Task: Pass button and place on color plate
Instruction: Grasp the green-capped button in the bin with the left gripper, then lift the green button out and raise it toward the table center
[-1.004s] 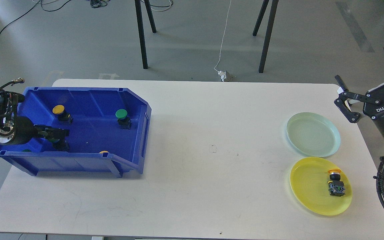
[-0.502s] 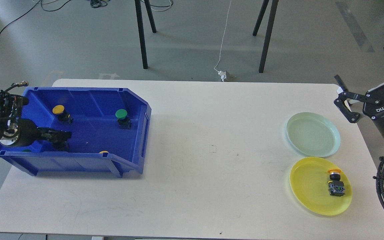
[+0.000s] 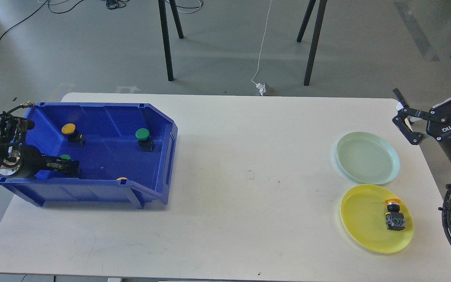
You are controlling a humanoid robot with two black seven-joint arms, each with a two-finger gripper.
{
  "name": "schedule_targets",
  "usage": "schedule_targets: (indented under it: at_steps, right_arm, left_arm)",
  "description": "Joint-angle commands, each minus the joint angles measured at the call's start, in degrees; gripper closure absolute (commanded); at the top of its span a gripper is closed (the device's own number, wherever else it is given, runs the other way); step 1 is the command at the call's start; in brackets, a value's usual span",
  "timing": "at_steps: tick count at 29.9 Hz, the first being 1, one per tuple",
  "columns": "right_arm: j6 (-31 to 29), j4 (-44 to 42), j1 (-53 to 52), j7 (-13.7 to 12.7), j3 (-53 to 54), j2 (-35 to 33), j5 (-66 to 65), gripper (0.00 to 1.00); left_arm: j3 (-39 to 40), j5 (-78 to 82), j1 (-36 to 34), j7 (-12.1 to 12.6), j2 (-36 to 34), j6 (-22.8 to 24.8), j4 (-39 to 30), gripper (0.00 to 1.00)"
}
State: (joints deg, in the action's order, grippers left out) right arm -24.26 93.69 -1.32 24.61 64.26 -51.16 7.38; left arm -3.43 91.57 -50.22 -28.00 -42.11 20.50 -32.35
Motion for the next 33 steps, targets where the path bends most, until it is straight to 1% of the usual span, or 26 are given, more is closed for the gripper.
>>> schedule_targets:
  at_steps: [1, 5, 6, 7, 10, 12, 14, 17, 19, 21, 23, 24, 25, 26, 28, 31, 33]
  right_arm:
    - [0.0, 0.0, 0.0, 0.0, -0.01, 0.0, -0.09, 0.01]
    - [0.09, 0.0, 0.0, 0.0, -0.1, 0.0, -0.09, 0.01]
    - [0.01, 0.0, 0.0, 0.0, -0.1, 0.0, -0.09, 0.01]
    - [0.09, 0.0, 0.0, 0.0, -0.1, 0.0, -0.09, 0.01]
    - [0.09, 0.0, 0.0, 0.0, -0.1, 0.0, -0.09, 0.01]
    - [0.09, 0.0, 0.0, 0.09, -0.1, 0.09, -0.09, 0.01]
    - [0.27, -0.09, 0.0, 0.09, -0.1, 0.09, -0.09, 0.01]
    - [0.27, -0.26, 0.0, 0.09, -0.01, 0.18, -0.09, 0.01]
    - [0.27, -0.26, 0.0, 0.18, -0.01, 0.18, -0.18, 0.01]
    - [0.36, -0.26, 0.0, 0.18, -0.01, 0.09, -0.26, 0.01]
    - [0.36, -0.26, 0.0, 0.18, -0.1, 0.09, -0.61, 0.01]
    - [0.36, -0.26, 0.0, 0.18, -0.1, 0.0, -1.4, 0.01]
    - [0.44, -0.26, 0.0, 0.09, -0.19, 0.0, -2.89, 0.01]
    - [0.62, -0.35, 0.0, 0.09, -0.19, 0.0, -4.99, 0.01]
    - [0.97, -0.44, 0.0, 0.09, -0.45, 0.18, -10.87, 0.01]
    - [2.64, -0.61, 0.0, 0.09, -2.38, 0.27, -18.53, 0.01]
    - [3.08, -0.61, -0.18, 0.09, -3.7, 0.62, -20.38, 0.01]
  left_arm:
    - [0.0, 0.01, 0.03, 0.0, 0.01, -0.02, 0.0, 0.57]
    - [-0.52, 0.18, 0.03, 0.0, 0.1, -0.19, 0.0, 0.85]
    - [-0.53, 0.18, -0.06, 0.0, 0.1, -0.63, 0.0, 0.9]
    - [-0.53, 0.1, -0.06, 0.0, 0.01, -1.24, 0.0, 0.91]
    - [-0.18, -0.08, -0.67, 0.0, 0.01, -1.95, -0.96, 0.93]
    - [-0.09, -0.08, -2.07, 0.0, -1.04, -1.78, -4.11, 0.94]
    - [0.35, -0.43, -4.79, 0.0, -4.1, -1.6, -9.46, 0.94]
    - [1.93, -1.66, -8.39, 0.0, -10.87, -0.64, -20.09, 0.94]
    - [5.26, -4.2, -10.25, 0.0, -14.39, 1.64, -27.12, 0.94]
    - [9.47, -7.71, -10.69, 0.0, -17.12, 4.01, -32.49, 0.93]
    - [14.57, -12.19, -10.6, 0.0, -18.45, 6.3, -37.07, 0.93]
    - [17.03, -14.82, -10.43, 0.0, -18.45, 7.5, -39.0, 0.93]
    - [18.7, -17.46, -10.25, 0.0, -17.93, 7.5, -40.85, 0.93]
    - [19.42, -19.74, -10.17, 0.0, -17.23, 7.5, -42.34, 0.94]
    - [19.69, -24.75, -10.16, 0.0, -13.55, 7.5, -44.55, 0.94]
    - [19.95, -33.27, -9.81, 0.0, -5.82, 7.5, -43.07, 0.93]
    - [19.95, -38.99, -9.46, 0.0, -0.11, 7.5, -39.57, 0.93]
